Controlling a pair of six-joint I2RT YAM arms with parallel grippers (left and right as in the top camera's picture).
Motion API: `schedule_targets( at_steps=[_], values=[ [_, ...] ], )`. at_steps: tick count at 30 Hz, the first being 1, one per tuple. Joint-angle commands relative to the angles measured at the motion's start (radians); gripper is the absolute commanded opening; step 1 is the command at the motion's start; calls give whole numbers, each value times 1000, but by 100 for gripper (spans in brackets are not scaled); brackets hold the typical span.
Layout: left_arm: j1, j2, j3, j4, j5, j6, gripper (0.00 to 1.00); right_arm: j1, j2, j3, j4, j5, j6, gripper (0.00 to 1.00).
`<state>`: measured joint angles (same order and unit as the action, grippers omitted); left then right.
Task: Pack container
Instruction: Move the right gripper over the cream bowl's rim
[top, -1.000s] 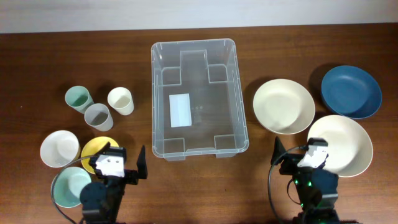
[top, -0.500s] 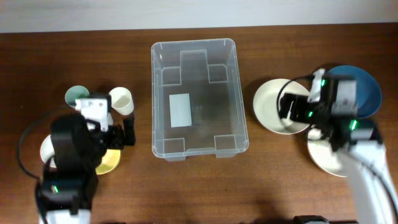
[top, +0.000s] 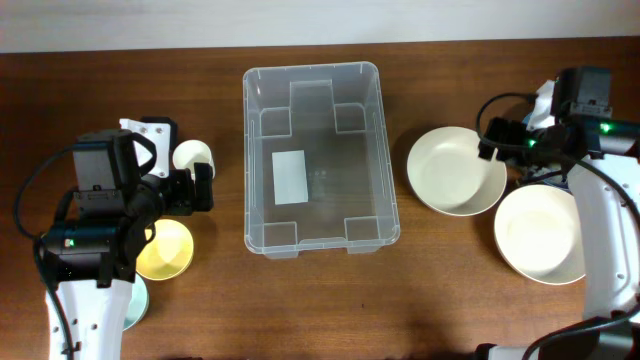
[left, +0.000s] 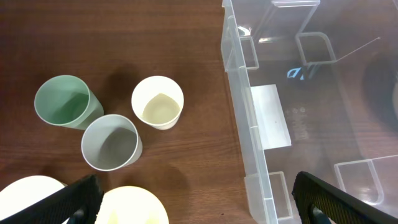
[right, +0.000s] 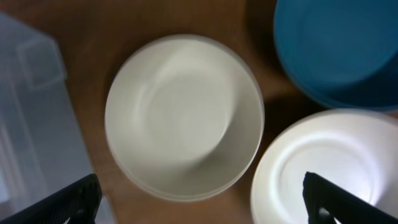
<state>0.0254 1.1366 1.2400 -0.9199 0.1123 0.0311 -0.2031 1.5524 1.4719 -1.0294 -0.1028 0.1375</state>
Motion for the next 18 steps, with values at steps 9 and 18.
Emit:
schedule_targets(
  at_steps=[9,18],
  values=[
    [2,0,19,11,-4,-9,100,-68,297,25,94,24,-26,99],
    [2,0,19,14,-3,-9,100,-68,432,25,190,-1,-29,99]
  ],
)
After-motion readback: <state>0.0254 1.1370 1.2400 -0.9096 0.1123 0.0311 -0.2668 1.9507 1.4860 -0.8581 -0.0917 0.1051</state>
